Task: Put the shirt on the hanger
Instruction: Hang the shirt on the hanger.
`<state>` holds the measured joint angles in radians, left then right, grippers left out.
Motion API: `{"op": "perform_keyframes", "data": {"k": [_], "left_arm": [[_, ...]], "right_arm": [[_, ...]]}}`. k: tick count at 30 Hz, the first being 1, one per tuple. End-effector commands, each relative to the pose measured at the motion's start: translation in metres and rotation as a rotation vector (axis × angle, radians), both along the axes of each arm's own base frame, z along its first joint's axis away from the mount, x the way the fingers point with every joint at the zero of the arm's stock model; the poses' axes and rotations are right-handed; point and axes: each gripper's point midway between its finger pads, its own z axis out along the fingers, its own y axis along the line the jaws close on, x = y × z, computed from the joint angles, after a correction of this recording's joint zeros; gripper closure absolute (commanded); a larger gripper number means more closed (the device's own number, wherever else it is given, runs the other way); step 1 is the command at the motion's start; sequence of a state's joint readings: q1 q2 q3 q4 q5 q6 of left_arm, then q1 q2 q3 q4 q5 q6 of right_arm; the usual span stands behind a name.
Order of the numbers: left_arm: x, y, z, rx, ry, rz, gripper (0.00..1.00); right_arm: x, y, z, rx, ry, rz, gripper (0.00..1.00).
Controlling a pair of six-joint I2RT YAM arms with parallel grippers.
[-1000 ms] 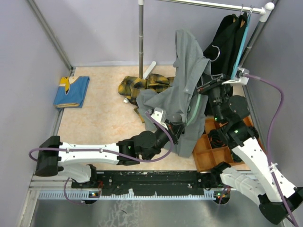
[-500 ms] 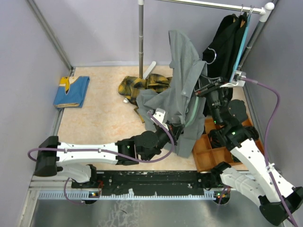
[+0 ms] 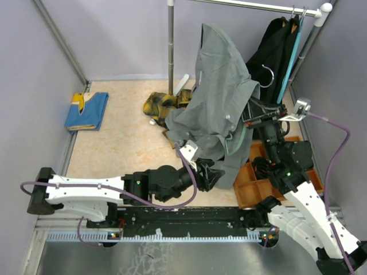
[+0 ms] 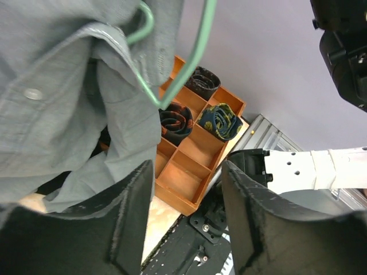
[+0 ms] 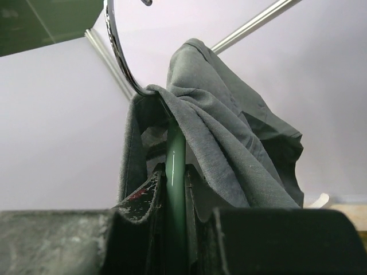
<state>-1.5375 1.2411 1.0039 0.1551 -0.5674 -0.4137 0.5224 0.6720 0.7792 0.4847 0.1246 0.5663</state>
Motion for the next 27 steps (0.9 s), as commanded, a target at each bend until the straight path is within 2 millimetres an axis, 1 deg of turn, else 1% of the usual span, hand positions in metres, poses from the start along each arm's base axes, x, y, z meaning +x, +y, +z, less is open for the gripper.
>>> {"op": "perform_keyframes", "data": {"k": [1,5,6,9,10,11,13,15,17,21,23,25,27], "left_arm": [[0.006,0.021,0.026,0.008,-0.038,0.027,0.39],[0.014,0.032,0.048,0.042,-0.089,0.062,0.3],[0.015,0.033,0.061,0.044,-0.106,0.067,0.29],[0.019,0.035,0.078,0.094,-0.16,0.075,0.24],[0.021,0.037,0.082,0.12,-0.181,0.079,0.18],[0.022,0.04,0.085,0.148,-0.2,0.079,0.12],[0.024,0.047,0.097,0.184,-0.236,0.078,0.09],[0.025,0.058,0.108,0.225,-0.272,0.079,0.06],[0.027,0.072,0.119,0.272,-0.316,0.074,0.06],[0.03,0.103,0.135,0.367,-0.385,0.069,0.05],[0.037,0.119,0.144,0.398,-0.393,0.119,0.05],[0.044,0.133,0.151,0.415,-0.393,0.177,0.07],[0.049,0.143,0.154,0.415,-0.39,0.222,0.09]], "right_arm": [[-0.038,-0.011,0.038,0.027,-0.19,0.026,1.0],[-0.044,0.0,0.022,-0.054,-0.193,0.069,1.0],[-0.046,0.004,0.019,-0.076,-0.194,0.084,1.0],[-0.055,0.011,0.013,-0.135,-0.215,0.124,1.0],[-0.059,0.014,0.011,-0.159,-0.223,0.14,1.0],[-0.063,0.016,0.01,-0.185,-0.231,0.154,1.0],[-0.069,0.021,0.005,-0.239,-0.233,0.182,1.0],[-0.079,0.025,0.0,-0.283,-0.241,0.222,1.0],[-0.091,0.029,-0.005,-0.317,-0.249,0.266,1.0],[-0.106,0.03,-0.014,-0.377,-0.252,0.309,1.0],[-0.113,0.03,-0.019,-0.409,-0.252,0.322,1.0],[-0.118,0.03,-0.023,-0.442,-0.258,0.331,1.0],[-0.12,0.03,-0.027,-0.47,-0.263,0.329,1.0]]}}
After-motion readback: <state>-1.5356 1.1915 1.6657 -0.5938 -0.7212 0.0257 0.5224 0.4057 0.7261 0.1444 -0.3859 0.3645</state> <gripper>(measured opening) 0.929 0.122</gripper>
